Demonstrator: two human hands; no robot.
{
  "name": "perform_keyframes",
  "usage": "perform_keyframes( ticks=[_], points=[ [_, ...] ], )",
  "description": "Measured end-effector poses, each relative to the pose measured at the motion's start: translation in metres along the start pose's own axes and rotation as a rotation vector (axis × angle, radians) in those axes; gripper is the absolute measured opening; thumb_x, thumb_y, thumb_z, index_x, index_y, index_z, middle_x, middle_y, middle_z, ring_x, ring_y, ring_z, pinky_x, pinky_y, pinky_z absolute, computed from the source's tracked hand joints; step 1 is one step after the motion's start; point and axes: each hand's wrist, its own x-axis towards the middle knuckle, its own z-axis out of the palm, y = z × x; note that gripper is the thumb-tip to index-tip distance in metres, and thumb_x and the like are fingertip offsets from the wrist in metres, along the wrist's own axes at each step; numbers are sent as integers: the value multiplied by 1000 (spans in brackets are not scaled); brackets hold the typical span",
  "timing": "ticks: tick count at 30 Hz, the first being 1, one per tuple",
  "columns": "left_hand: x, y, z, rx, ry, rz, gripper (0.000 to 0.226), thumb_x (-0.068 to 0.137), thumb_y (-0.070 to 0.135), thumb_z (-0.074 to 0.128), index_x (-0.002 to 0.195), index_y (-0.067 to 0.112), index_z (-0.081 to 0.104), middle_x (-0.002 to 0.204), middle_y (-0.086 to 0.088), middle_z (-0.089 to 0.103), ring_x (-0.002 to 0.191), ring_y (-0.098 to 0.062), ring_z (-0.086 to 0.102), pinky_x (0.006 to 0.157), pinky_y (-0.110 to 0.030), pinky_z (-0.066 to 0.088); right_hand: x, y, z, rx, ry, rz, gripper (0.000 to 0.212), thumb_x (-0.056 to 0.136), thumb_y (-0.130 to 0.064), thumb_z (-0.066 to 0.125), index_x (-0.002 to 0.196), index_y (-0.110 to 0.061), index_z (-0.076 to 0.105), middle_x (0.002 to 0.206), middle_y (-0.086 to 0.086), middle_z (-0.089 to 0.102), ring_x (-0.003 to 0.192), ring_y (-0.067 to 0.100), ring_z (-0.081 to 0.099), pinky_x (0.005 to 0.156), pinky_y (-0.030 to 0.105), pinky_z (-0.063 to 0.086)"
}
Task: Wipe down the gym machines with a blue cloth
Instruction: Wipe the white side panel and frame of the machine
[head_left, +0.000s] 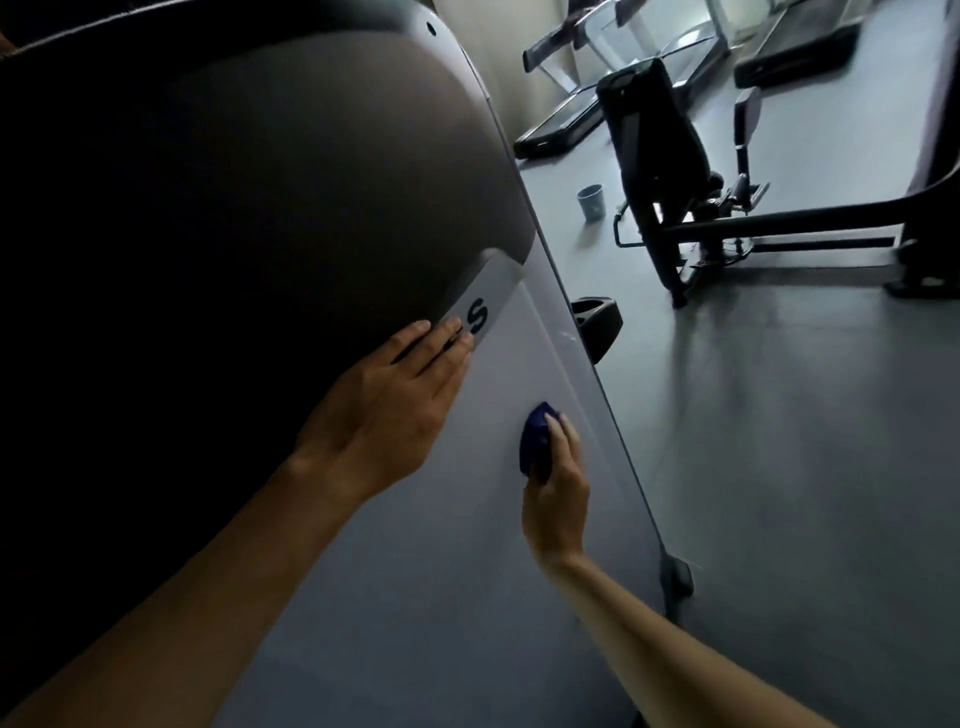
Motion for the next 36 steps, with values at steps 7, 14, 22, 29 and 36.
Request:
perform_keyframes(
  ticks=[7, 14, 22, 29, 36],
  points=[
    [1, 1, -2, -57, -23, -21, 65, 98, 15, 13, 152, -3, 45, 159, -22, 43, 152, -36, 36, 125, -47, 24, 15, -28, -15, 84, -56, 186, 52, 92, 6, 59, 141, -13, 61, 148, 4, 56, 137, 24, 51, 117, 34, 40],
    [18, 5, -30, -31, -161, -4, 71, 96, 18, 7, 161, 3, 30, 164, -15, 34, 149, -30, 32, 118, -42, 31, 24, -68, -21, 2, -117, -349, 62, 92, 5, 69, 150, -11, 51, 157, 7, 44, 144, 19, 43, 113, 21, 41],
    [98, -1, -15, 171, -362, -18, 59, 111, 26, 11, 163, 2, 0, 172, -19, -7, 160, -31, -11, 126, -43, -13, 59, -62, -11, 159, -92, -345, 53, 97, -13, 61, 149, -11, 52, 155, 11, 42, 143, 22, 44, 110, 26, 48],
    [139, -13, 19, 90, -248, -6, 72, 97, 19, -6, 160, -2, 22, 168, -23, 21, 158, -34, 18, 130, -45, 9, 197, -62, 0, 181, -107, -295, 61, 88, 14, 68, 144, -8, 57, 152, 12, 47, 139, 25, 49, 110, 39, 50],
    [153, -14, 28, 97, -166, -23, 55, 104, 6, 19, 153, -9, 40, 161, -25, 38, 153, -36, 33, 126, -47, 29, 288, -51, 7, 183, -233, -156, 67, 81, 24, 54, 141, -6, 60, 146, 9, 53, 137, 24, 50, 118, 30, 37]
  ],
)
